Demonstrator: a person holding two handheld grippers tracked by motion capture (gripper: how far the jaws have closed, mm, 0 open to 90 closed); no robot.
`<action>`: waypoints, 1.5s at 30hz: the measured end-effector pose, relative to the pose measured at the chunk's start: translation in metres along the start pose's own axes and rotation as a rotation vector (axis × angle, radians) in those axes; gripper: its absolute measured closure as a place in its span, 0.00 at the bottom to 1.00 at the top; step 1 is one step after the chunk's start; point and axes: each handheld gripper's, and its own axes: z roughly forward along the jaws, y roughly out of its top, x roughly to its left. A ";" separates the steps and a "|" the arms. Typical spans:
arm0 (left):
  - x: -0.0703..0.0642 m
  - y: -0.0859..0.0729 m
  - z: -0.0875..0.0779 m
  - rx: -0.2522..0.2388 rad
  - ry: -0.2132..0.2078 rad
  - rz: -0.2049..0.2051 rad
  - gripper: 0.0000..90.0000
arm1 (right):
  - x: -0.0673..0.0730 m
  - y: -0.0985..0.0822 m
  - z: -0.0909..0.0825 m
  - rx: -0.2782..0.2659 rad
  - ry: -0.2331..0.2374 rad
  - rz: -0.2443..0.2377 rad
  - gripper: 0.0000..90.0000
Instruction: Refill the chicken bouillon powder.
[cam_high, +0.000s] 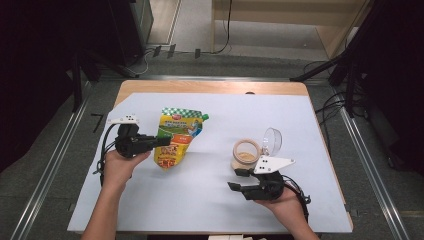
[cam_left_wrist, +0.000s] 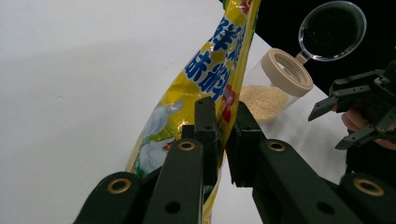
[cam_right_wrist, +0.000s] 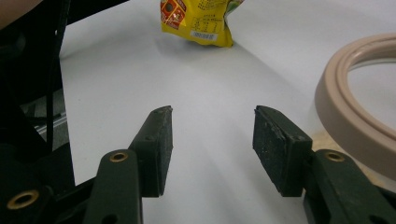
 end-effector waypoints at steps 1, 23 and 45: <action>0.000 -0.001 -0.001 -0.001 0.004 -0.001 0.94 | 0.000 0.000 0.001 0.002 0.003 -0.001 0.54; -0.034 0.025 -0.033 -0.021 -0.012 0.092 0.74 | -0.002 0.004 0.001 0.007 0.000 -0.008 0.55; -0.044 0.070 -0.057 -0.059 0.013 0.081 0.73 | -0.006 0.003 -0.008 0.028 -0.023 0.008 0.56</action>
